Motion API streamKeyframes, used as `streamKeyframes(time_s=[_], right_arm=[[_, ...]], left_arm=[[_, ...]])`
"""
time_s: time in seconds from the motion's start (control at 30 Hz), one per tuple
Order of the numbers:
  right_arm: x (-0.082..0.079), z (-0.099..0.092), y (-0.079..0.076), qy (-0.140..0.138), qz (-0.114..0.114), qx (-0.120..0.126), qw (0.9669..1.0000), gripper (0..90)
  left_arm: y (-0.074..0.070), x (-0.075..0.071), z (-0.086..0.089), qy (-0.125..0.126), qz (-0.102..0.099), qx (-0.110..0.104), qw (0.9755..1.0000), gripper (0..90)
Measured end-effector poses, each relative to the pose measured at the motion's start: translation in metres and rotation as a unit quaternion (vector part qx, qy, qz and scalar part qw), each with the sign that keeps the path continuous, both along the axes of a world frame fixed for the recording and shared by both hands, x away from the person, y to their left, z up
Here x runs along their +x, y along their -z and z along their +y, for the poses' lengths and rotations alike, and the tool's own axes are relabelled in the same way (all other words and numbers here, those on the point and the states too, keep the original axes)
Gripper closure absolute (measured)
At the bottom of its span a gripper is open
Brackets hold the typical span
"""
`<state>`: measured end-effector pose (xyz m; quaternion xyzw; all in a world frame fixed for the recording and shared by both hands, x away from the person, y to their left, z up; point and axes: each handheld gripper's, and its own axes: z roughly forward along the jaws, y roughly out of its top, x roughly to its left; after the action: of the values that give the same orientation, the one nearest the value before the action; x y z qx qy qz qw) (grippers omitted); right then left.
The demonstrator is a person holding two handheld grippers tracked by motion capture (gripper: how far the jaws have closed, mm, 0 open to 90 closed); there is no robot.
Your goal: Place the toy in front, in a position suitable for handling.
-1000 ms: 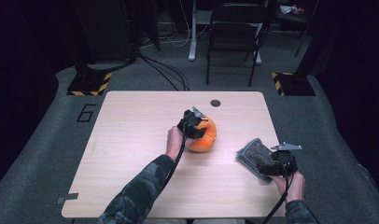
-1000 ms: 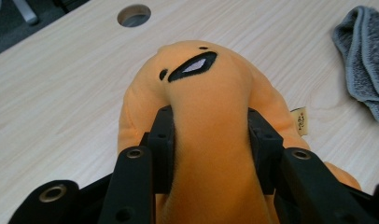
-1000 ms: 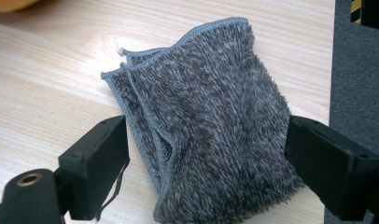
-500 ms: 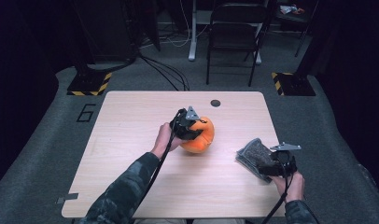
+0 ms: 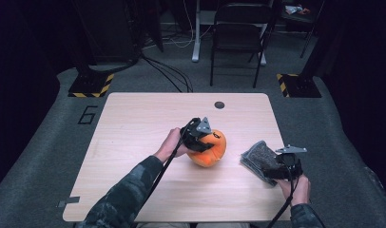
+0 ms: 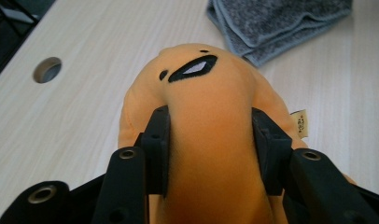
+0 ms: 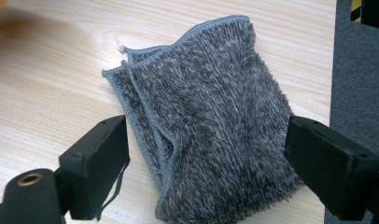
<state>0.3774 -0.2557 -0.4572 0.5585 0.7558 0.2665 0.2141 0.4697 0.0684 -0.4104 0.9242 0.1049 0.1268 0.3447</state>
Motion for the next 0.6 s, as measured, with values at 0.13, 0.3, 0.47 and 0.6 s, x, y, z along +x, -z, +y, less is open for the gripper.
streamKeyframes(time_s=[0.13, 0.3, 0.47, 0.6], right_arm=[[0.001, 0.000, 0.001, -0.004, -0.002, -0.002, 1.0000, 12.9], [0.001, 0.000, 0.001, -0.004, 0.000, -0.003, 1.0000, 12.9], [0.000, 0.001, 0.000, -0.001, 0.000, -0.002, 1.0000, 12.9], [0.000, 0.000, -0.001, -0.002, -0.002, -0.001, 1.0000, 12.9]], left_arm=[[0.023, 0.002, -0.002, -0.003, 0.021, 0.023, 0.9995, 53.4], [0.028, 0.003, 0.003, -0.024, 0.037, -0.006, 0.9990, 47.4], [0.019, -0.002, 0.005, -0.063, 0.030, -0.016, 0.9975, 31.4], [0.009, -0.008, 0.008, -0.103, 0.031, -0.034, 0.9936, 16.1]])
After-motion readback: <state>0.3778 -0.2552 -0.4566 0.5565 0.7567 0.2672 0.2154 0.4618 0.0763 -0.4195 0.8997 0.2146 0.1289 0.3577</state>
